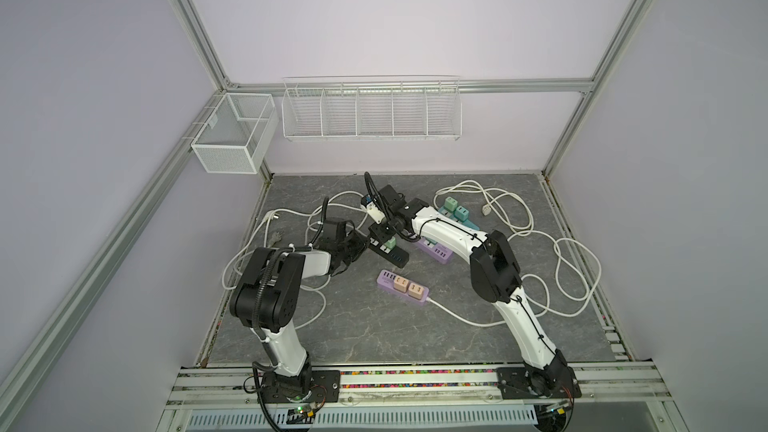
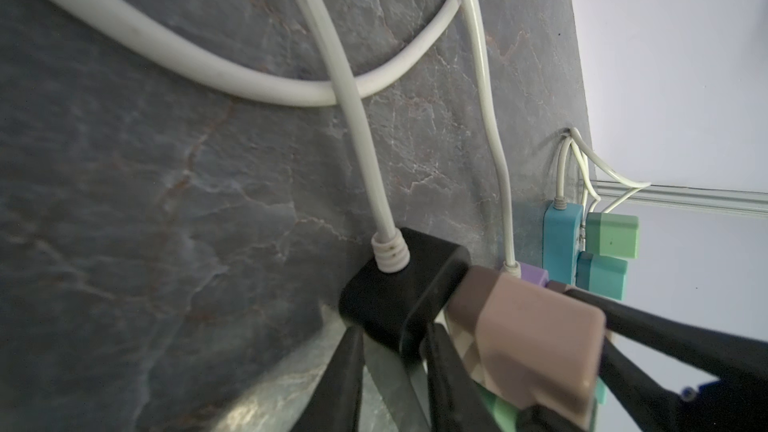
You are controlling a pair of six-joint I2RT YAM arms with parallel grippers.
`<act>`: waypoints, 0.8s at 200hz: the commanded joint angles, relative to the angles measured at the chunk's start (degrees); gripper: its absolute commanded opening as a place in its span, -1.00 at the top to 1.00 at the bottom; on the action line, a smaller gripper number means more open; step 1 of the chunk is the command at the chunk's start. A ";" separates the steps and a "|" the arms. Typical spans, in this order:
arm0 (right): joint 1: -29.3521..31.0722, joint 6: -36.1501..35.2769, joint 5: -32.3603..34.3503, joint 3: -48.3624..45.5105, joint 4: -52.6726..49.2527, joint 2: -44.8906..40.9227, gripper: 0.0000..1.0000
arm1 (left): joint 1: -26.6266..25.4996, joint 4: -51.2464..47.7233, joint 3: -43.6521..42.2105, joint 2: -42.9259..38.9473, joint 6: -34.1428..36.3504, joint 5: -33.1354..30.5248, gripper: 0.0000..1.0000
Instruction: Pull the plug off the socket
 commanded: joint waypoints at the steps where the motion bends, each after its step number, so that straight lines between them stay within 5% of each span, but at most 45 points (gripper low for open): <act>1: 0.32 -1.55 -0.53 2.10 -1.54 1.60 0.03 | -0.18 -1.42 -0.52 1.32 0.06 -1.49 0.48; 160: 0.28 -5.99 -0.92 5.14 -2.75 4.02 0.14 | -0.17 -3.40 -2.76 0.84 0.81 -3.09 0.56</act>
